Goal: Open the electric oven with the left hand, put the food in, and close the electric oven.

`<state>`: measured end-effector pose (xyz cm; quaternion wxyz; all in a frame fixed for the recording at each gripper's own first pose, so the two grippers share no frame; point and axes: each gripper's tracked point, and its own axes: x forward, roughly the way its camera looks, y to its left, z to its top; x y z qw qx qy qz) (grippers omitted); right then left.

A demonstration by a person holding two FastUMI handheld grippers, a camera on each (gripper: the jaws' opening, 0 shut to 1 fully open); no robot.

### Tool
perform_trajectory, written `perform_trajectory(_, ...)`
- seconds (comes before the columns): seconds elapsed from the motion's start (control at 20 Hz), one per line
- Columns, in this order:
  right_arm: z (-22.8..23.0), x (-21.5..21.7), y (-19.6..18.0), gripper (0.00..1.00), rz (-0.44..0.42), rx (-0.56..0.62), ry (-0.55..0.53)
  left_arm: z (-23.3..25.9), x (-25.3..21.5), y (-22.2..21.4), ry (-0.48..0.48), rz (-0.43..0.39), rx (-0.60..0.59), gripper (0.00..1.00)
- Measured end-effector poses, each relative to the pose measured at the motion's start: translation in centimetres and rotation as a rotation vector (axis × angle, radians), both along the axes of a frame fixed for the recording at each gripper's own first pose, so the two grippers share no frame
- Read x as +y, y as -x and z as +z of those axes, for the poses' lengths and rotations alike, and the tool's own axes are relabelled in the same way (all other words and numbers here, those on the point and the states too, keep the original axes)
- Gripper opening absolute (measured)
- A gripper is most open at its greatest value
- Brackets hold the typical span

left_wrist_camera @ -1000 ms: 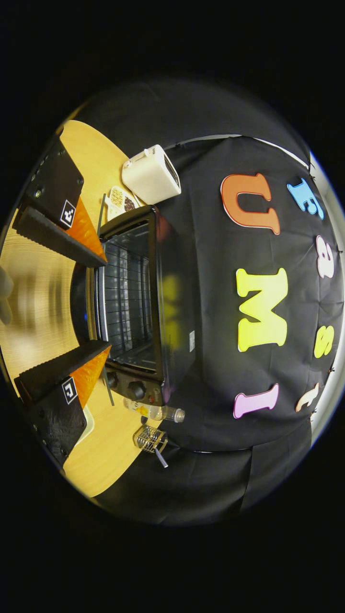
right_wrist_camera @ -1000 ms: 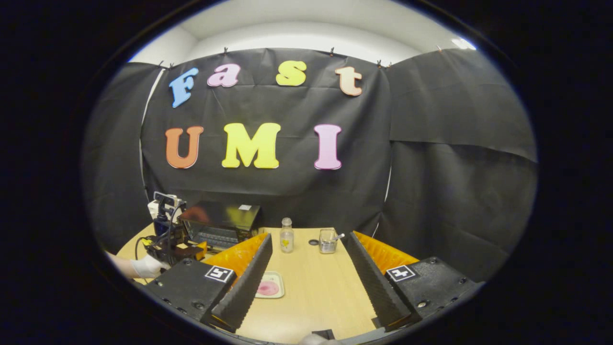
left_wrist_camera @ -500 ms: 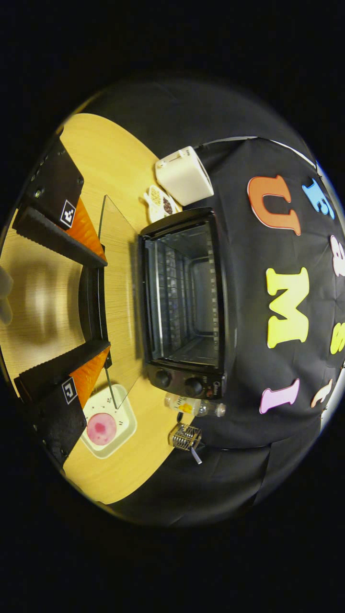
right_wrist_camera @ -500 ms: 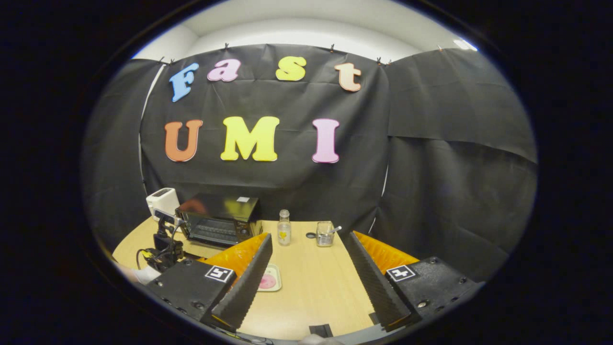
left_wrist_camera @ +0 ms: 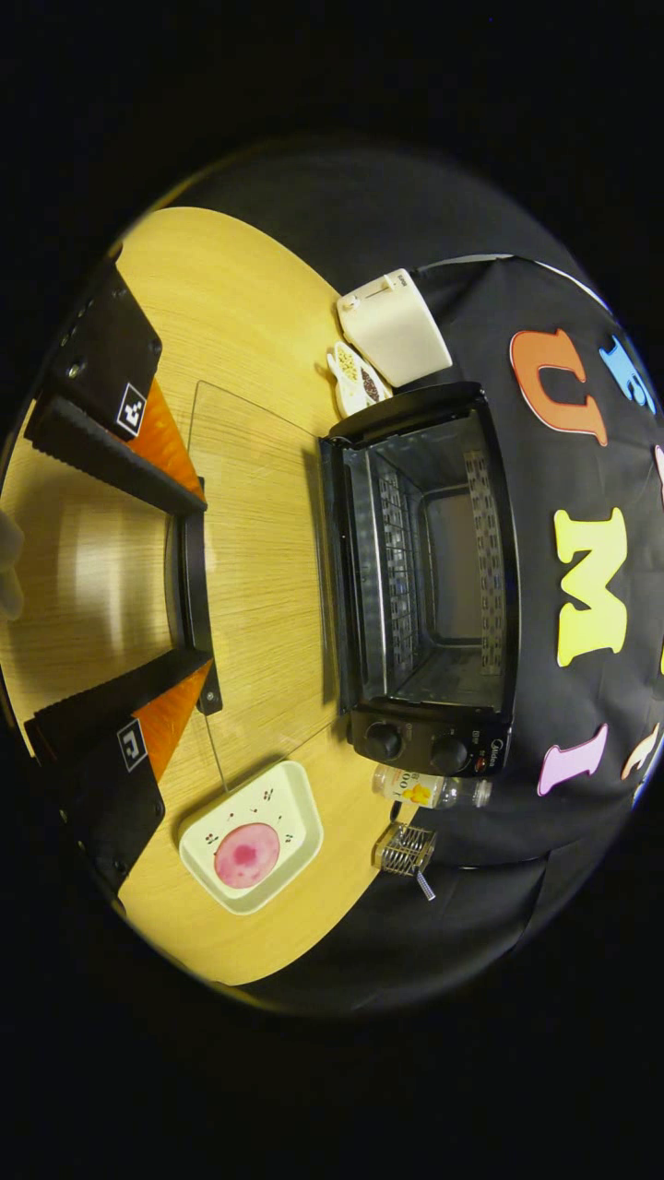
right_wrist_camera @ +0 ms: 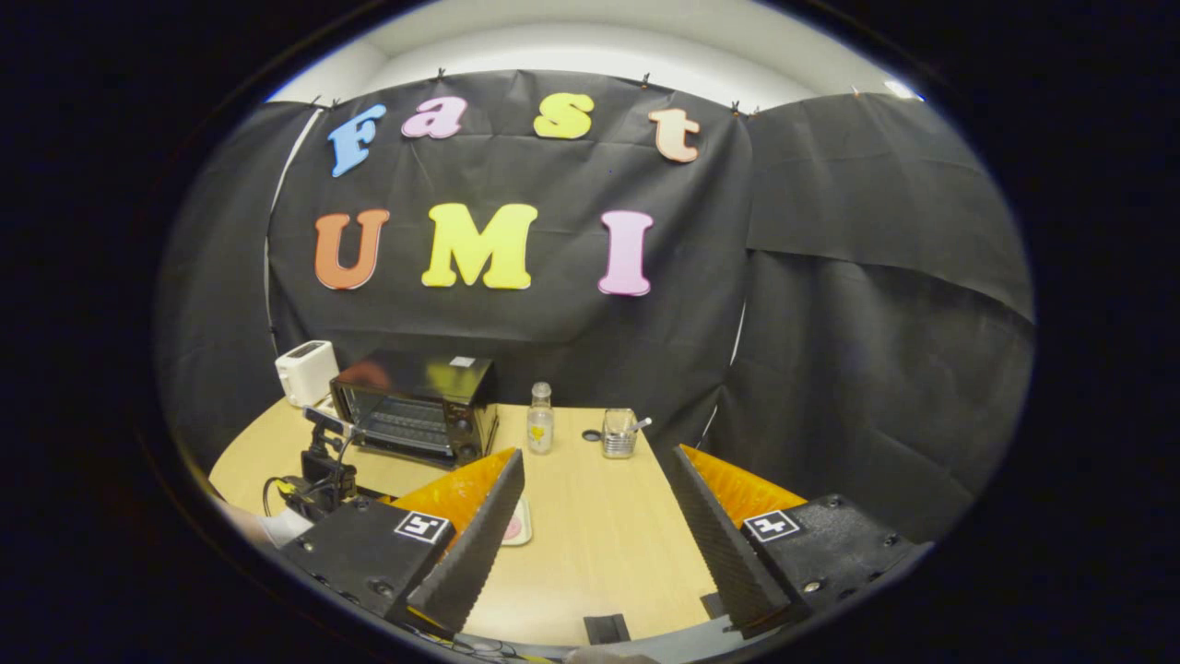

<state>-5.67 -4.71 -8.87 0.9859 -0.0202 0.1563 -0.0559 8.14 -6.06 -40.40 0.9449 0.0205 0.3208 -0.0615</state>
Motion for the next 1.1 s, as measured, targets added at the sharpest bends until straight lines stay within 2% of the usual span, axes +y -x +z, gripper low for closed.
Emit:
perform_trajectory(0.05, -0.4, 0.2, -0.1, 1.0, 0.004, 0.007, -0.004, 0.0, 0.1, 0.1, 0.006, 0.003, -0.001, 0.95)
perform_trajectory(0.15, -1.1, 0.3, -0.6, 0.96, 0.013, 0.021, -0.008, 0.7, 0.2, 0.0, 0.013, 0.008, -0.023, 0.95)
perform_trajectory(0.2, -1.6, 0.2, -1.0, 1.0, 0.016, 0.031, -0.01, 1.3, 0.4, -0.1, 0.017, 0.012, -0.048, 0.95)
perform_trajectory(0.35, -4.4, -0.2, -2.7, 0.98, 0.037, 0.076, -0.015, 4.4, 1.9, 0.5, 0.021, 0.041, -0.103, 0.98)
perform_trajectory(0.4, -5.6, -0.1, -3.5, 0.95, 0.049, 0.093, -0.02, 5.9, 2.4, 1.0, 0.025, 0.05, -0.129, 0.97)
perform_trajectory(0.65, -13.8, 0.0, -8.2, 0.94, 0.126, 0.244, -0.054, 15.5, 5.0, 4.1, -0.022, 0.08, -0.284, 0.97)
perform_trajectory(0.85, -20.6, 1.0, -12.0, 0.92, 0.209, 0.376, -0.099, 23.2, 5.9, 6.9, -0.024, 0.154, -0.387, 0.97)
perform_trajectory(0.95, -23.6, 1.9, -13.7, 0.82, 0.248, 0.444, -0.144, 25.8, 6.2, 8.6, -0.031, 0.193, -0.412, 0.96)
perform_trajectory(1.05, -26.4, 3.0, -15.0, 0.82, 0.282, 0.516, -0.198, 27.9, 6.1, 10.0, -0.032, 0.23, -0.429, 0.96)
perform_trajectory(1.1, -27.6, 3.5, -15.8, 0.7, 0.292, 0.547, -0.225, 28.6, 5.9, 10.6, -0.029, 0.247, -0.431, 0.96)
